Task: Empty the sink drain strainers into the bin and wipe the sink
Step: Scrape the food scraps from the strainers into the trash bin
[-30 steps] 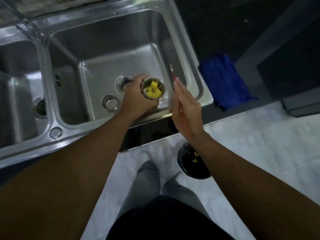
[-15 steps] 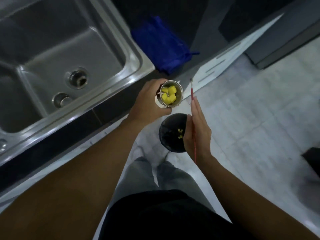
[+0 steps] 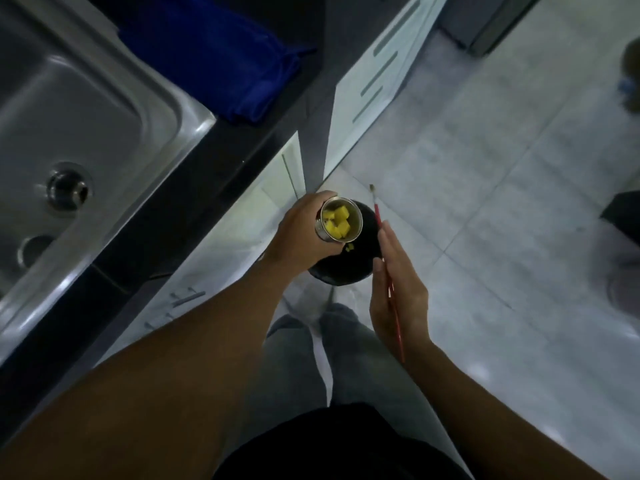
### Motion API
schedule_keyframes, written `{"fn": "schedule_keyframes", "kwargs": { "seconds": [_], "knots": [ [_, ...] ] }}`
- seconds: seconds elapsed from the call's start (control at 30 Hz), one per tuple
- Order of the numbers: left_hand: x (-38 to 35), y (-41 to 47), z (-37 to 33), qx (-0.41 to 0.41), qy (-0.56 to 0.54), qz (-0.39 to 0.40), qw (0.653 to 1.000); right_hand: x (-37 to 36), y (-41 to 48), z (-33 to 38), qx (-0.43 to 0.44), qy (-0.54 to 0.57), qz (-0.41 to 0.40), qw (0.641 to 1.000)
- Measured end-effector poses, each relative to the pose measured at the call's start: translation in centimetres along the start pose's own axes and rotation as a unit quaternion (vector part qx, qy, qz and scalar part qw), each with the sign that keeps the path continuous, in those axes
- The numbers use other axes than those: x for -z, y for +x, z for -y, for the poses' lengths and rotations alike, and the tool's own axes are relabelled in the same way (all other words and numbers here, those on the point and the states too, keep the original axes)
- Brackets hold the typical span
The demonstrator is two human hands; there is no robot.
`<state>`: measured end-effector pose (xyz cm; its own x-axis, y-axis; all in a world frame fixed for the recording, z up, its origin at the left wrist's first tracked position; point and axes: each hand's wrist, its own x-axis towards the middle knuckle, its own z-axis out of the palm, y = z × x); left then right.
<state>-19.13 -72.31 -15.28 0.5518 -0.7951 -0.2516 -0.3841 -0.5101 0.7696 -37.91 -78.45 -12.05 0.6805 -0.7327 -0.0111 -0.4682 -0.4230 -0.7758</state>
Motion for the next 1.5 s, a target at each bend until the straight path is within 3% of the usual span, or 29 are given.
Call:
{"fn": "schedule_keyframes", "kwargs": {
  "seconds": [0.17,0.5,0.87,1.2,1.5],
  "knots": [
    [-3.2,0.6,3.6,0.034,0.046,0.033,0.998,-1.7,-2.1,-2.4,0.016,0.002,0.011,1.000],
    [-6.3,2.8,7.6,0.053,0.101,0.097,0.989,-5.1,-0.7,-6.1,-0.069,0.023,0.081,0.994],
    [-9.5,4.7,9.7,0.041,0.140,0.105,0.984,-7.5,-0.7,-10.2,-0.071,0.002,-0.007,0.997],
    [-12.2,5.2,11.0,0.045,0.168,0.116,0.978,-9.1,-0.5,-12.1,-0.093,0.014,-0.002,0.996],
    [-12.8,5.5,11.4,0.054,0.183,0.138,0.972,-8.7,-1.3,-13.8,-0.121,0.035,-0.065,0.990]
  ]
}}
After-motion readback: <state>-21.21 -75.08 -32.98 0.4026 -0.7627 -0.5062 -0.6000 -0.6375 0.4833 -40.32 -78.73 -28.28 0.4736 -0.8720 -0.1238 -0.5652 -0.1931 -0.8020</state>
